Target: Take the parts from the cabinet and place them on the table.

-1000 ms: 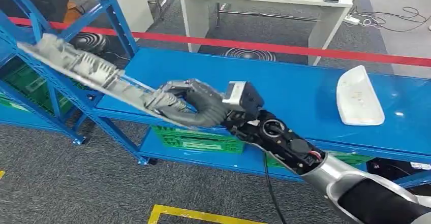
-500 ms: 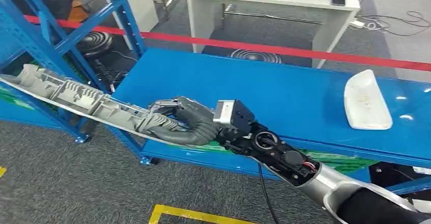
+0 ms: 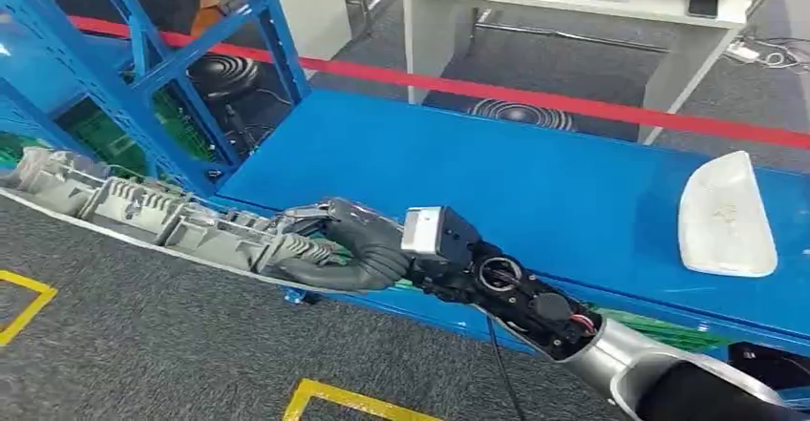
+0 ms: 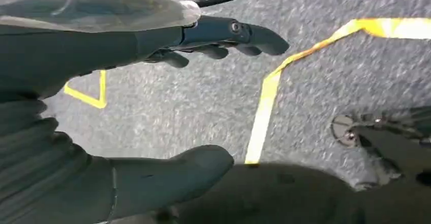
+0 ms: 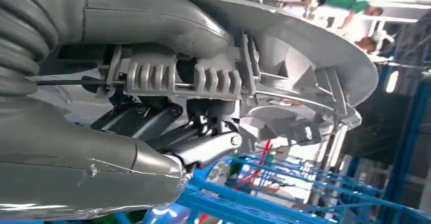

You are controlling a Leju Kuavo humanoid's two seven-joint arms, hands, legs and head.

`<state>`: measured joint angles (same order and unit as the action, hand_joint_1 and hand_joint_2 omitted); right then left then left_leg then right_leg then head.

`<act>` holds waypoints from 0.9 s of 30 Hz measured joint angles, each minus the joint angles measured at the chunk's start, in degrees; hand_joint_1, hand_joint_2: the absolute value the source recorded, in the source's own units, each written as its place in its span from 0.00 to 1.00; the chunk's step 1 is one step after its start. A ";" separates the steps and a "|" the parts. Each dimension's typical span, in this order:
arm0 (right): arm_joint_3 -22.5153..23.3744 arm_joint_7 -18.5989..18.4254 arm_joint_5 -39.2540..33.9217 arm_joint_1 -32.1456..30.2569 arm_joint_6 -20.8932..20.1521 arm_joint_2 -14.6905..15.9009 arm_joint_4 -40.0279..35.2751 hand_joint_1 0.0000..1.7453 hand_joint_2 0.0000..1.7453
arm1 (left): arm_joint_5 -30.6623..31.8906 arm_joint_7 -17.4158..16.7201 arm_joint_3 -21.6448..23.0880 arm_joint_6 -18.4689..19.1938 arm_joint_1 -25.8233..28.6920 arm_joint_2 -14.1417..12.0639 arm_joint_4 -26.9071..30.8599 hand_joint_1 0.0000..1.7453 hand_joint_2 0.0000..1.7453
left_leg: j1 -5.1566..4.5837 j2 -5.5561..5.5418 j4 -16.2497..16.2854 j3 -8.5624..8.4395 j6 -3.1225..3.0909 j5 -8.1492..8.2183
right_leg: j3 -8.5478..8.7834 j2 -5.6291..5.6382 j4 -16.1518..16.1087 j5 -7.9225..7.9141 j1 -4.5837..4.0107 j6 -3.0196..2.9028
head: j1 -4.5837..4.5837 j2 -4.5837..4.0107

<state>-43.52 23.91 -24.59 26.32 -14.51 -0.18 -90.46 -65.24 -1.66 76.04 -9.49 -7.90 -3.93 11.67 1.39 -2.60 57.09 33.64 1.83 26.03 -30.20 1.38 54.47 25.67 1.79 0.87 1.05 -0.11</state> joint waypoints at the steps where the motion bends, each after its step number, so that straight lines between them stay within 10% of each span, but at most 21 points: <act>1: 0.00 0.04 0.00 -0.02 0.00 0.00 -0.09 1.00 1.00 | 0.02 0.02 0.00 0.00 -0.10 0.02 0.00 0.00 1.00 | 0.00 0.99 4.41 2.26 0.15 2.27 | -0.05 -0.59 0.01 0.06 -0.15 -0.27 | -0.46 0.00; 3: 0.00 0.04 0.02 -0.19 0.00 -0.02 -0.09 1.00 1.00 | 0.04 0.02 0.00 0.00 -0.20 0.00 0.00 0.00 1.00 | 0.01 1.61 14.12 7.06 0.42 5.97 | 0.05 -1.95 0.00 0.21 -0.53 -0.51 | -0.57 0.00; 5: 0.00 0.04 0.11 -0.23 0.00 -0.04 -0.09 1.00 1.00 | 0.22 0.00 0.00 0.00 -0.14 -0.02 0.00 0.00 1.00 | 0.01 1.88 15.62 8.13 0.32 5.16 | 0.19 -3.11 0.01 0.38 -0.75 -0.70 | -0.68 0.00; 7: 0.00 0.00 0.44 -0.23 0.00 -0.11 -0.31 1.00 1.00 | 0.44 -0.09 0.00 0.02 -0.10 -0.07 0.00 0.00 1.00 | -0.04 2.68 6.51 3.70 -0.12 0.68 | 0.33 -4.00 0.02 0.52 -0.87 -0.61 | -0.74 0.00; 9: 0.02 -0.07 0.70 -0.24 0.00 -0.11 -0.72 1.00 1.00 | 0.54 -0.09 0.00 0.02 -0.40 -0.09 0.00 0.00 1.00 | -0.66 6.98 -2.80 -0.96 -1.06 -1.63 | 0.66 -4.82 0.07 0.83 -1.24 -0.19 | -0.81 0.00; 14: 0.11 -0.26 0.88 -0.25 0.02 -0.11 -1.35 1.00 1.00 | 0.59 -0.09 0.00 0.04 -0.55 -0.11 0.00 0.00 1.00 | -0.43 3.74 -3.21 -1.01 -2.28 -2.31 | 0.96 -5.90 0.22 1.77 -1.17 1.44 | -0.40 0.00; 16: 0.17 -0.31 0.87 -0.26 -0.07 -0.11 -1.66 1.00 1.00 | 0.57 -0.11 0.00 0.04 -0.59 -0.09 0.00 0.00 1.00 | -0.58 2.87 -3.24 -1.06 -2.75 -2.32 | -1.35 -2.68 6.00 5.44 -1.07 1.65 | 0.15 0.00; 19: 0.20 -0.46 0.87 -0.47 -0.44 -0.11 -1.66 1.00 1.00 | 0.54 -0.02 0.00 0.04 -0.64 -0.07 0.00 0.00 1.00 | -0.72 0.95 -3.17 -1.12 -2.98 -2.19 | -8.15 -1.61 19.12 10.02 -1.08 1.94 | 0.81 0.00; 21: 0.20 -0.50 0.85 -0.46 -0.88 -0.11 -1.66 1.00 1.00 | 0.33 0.24 0.00 0.04 -0.60 -0.07 0.00 0.00 1.00 | -0.60 -0.50 -3.09 -1.34 -2.93 -2.07 | -7.50 -1.57 16.37 6.66 -1.00 1.95 | 1.07 0.00; 23: 0.17 -0.46 0.70 -0.32 -1.29 -0.11 -1.66 1.00 1.00 | -0.02 0.63 0.00 0.00 -0.56 -0.09 0.00 0.00 1.00 | -0.44 -2.08 -2.81 -1.73 -2.50 -1.76 | -3.31 -0.32 6.43 0.74 -0.67 1.71 | 1.46 0.00; 25: 0.11 -0.07 0.63 -0.24 -2.10 -0.13 -1.57 1.00 1.00 | -0.29 1.12 -0.02 -0.13 -0.66 -0.15 0.00 0.00 1.00 | -0.55 -3.23 -2.25 -1.24 -1.86 -1.41 | -1.07 3.59 1.25 0.23 -0.23 1.52 | 1.48 0.00; 27: 0.04 0.11 0.52 -0.20 -2.38 -0.26 -1.53 1.00 1.00 | -0.48 1.24 -0.11 -0.15 -0.49 -0.46 0.00 0.00 1.00 | -0.14 -4.13 -2.40 -0.79 -1.21 -1.72 | -1.23 2.76 1.15 0.38 -0.67 1.09 | 1.29 0.00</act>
<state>-43.47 24.02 -24.06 26.12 -16.89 -0.44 -92.00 -65.72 -0.42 75.93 -9.64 -8.39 -4.39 11.67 1.25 -6.73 54.69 32.85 0.62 24.32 -31.42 4.14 55.62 26.04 1.12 1.96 2.34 -0.11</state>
